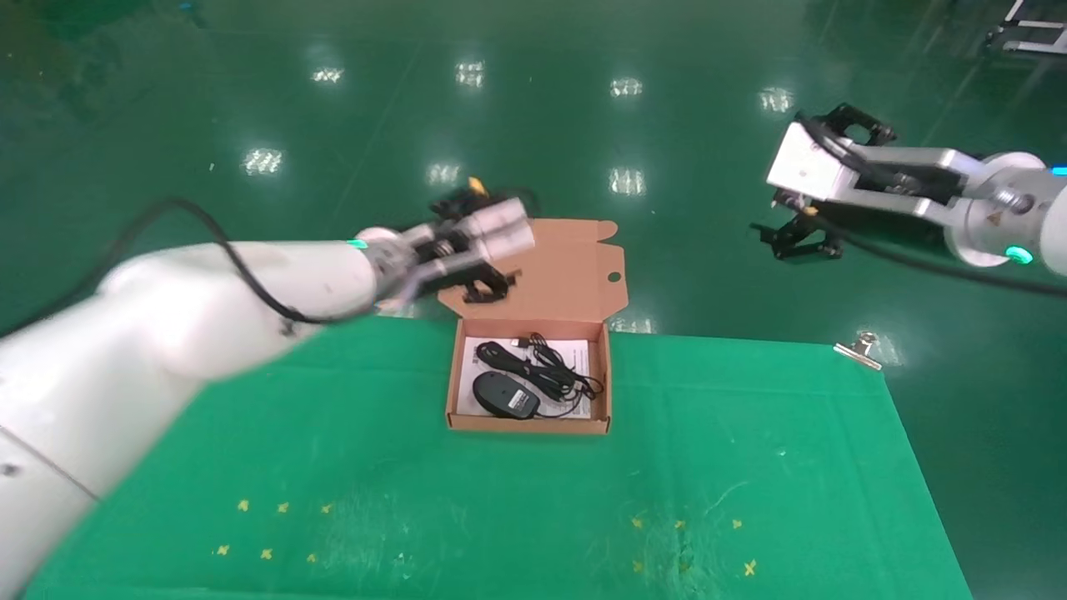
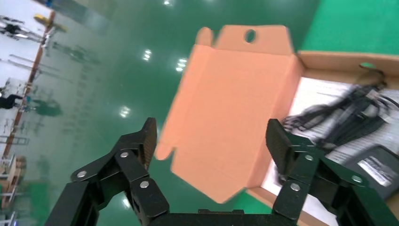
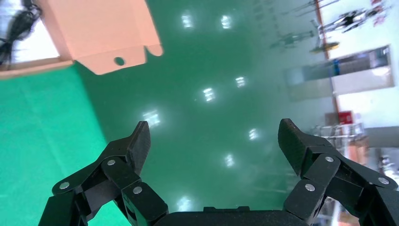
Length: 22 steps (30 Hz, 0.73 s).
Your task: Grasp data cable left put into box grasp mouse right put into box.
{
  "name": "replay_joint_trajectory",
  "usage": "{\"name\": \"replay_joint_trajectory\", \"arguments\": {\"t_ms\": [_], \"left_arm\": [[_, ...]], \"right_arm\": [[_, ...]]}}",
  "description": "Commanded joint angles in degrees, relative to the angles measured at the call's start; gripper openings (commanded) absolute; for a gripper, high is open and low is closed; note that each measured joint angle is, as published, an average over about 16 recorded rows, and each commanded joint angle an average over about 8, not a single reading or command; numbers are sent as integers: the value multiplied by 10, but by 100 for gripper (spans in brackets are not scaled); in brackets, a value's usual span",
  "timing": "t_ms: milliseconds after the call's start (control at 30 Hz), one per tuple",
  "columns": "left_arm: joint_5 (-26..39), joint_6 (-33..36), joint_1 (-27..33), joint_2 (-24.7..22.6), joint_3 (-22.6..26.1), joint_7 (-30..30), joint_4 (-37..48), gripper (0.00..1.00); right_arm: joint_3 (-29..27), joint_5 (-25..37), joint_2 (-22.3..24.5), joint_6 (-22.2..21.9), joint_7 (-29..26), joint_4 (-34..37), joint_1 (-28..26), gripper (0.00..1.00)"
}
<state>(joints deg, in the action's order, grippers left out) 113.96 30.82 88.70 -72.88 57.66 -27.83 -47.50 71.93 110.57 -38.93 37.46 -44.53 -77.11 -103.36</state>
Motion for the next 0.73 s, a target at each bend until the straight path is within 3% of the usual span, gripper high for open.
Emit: {"name": "replay_joint_trajectory", "arguments": {"t_ms": [33, 733], "left_arm": [[-19, 14, -6, 9, -11, 4, -6, 100], [-265, 202, -99, 139, -153, 63, -95, 100]], "right_arm": [[-16, -18, 1, 14, 10, 1, 10, 100], [-209, -255, 15, 180, 126, 13, 155, 100]]}}
